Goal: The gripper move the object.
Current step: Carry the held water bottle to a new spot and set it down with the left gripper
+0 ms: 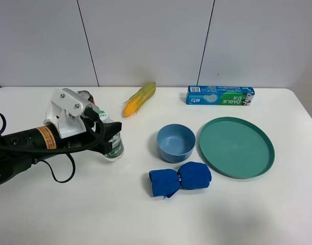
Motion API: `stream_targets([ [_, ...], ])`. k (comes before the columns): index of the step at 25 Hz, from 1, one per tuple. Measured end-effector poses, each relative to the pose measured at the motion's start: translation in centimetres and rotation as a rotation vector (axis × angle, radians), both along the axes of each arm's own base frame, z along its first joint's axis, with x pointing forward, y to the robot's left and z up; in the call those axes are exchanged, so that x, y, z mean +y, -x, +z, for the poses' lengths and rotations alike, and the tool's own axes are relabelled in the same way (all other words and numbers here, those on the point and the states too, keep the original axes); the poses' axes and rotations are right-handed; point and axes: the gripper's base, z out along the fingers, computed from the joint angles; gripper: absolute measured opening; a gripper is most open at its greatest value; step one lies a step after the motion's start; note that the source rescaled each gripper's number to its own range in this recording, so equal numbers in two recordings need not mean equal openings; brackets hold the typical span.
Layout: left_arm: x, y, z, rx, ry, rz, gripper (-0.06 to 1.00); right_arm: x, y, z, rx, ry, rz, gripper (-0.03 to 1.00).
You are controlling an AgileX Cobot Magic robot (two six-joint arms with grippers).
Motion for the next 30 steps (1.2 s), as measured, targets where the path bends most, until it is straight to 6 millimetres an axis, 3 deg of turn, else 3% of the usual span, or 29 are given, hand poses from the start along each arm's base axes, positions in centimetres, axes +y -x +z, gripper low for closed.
stream_targets([
  [5,-1.1,-1.9,2.4,-0.063,-0.018,-0.031,0.00,0.0,0.0,0.0,0.000,0.000,0.000,1.00],
  [15,-3.4,-6.3,8.9,-0.151,0.045,-0.016,0.00,0.0,0.0,0.0,0.000,0.000,0.000,1.00],
  [22,-5.4,-9.1,9.4,-0.180,0.020,-0.040,0.00,0.0,0.0,0.0,0.000,0.000,0.000,1.00],
  [30,-9.6,-11.3,8.1,-0.153,0.025,-0.097,0.00,0.0,0.0,0.0,0.000,0.000,0.000,1.00],
])
